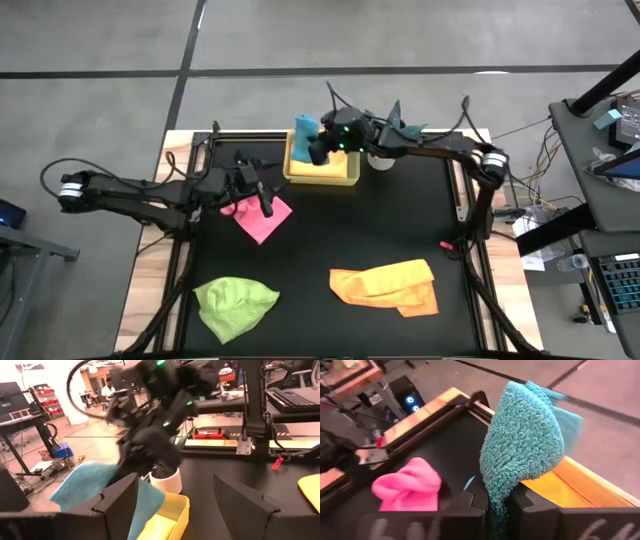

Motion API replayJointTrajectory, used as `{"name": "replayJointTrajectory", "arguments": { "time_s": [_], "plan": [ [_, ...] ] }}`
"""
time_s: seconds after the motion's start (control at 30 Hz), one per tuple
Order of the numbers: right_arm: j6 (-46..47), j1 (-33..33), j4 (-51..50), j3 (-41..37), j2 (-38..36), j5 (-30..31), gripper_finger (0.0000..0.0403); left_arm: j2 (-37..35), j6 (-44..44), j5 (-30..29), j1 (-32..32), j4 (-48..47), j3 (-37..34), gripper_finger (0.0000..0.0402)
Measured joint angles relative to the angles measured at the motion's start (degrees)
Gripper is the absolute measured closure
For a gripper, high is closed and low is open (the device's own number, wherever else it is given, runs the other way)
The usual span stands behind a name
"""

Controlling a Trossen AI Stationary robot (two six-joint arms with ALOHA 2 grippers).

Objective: Fold microfiber towels
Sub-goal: Put the blue microfiber cloth into the yellow bin

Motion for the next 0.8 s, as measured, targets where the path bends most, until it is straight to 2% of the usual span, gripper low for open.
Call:
{"name": "replayJointTrajectory", "arguments": {
  "time_s": [0.2,0.43,0.5,0.67,0.8],
  "plan": [
    [2.65,-3.22,-0.85,5.0,7.87,-5.38,0.039,0.11,1.38,0.0,0.0,-0.07,0.0,0.0159],
    [2.65,-3.9,-7.97,11.48,14.44,-5.29,0.039,0.33,1.62,0.0,0.0,0.1,0.0,0.0159],
    [1.79,-3.92,-12.32,13.46,15.77,-3.6,0.039,0.37,1.69,0.0,0.0,0.0,0.0,0.0159],
    [-1.58,-3.76,-19.36,16.26,16.97,6.18,0.039,0.37,1.69,0.0,0.0,0.04,0.0,0.0159],
    [-1.75,-3.8,-20.57,16.12,17.2,6.92,0.039,0.37,1.69,0.0,0.0,0.04,0.0,0.0159]
  ]
}}
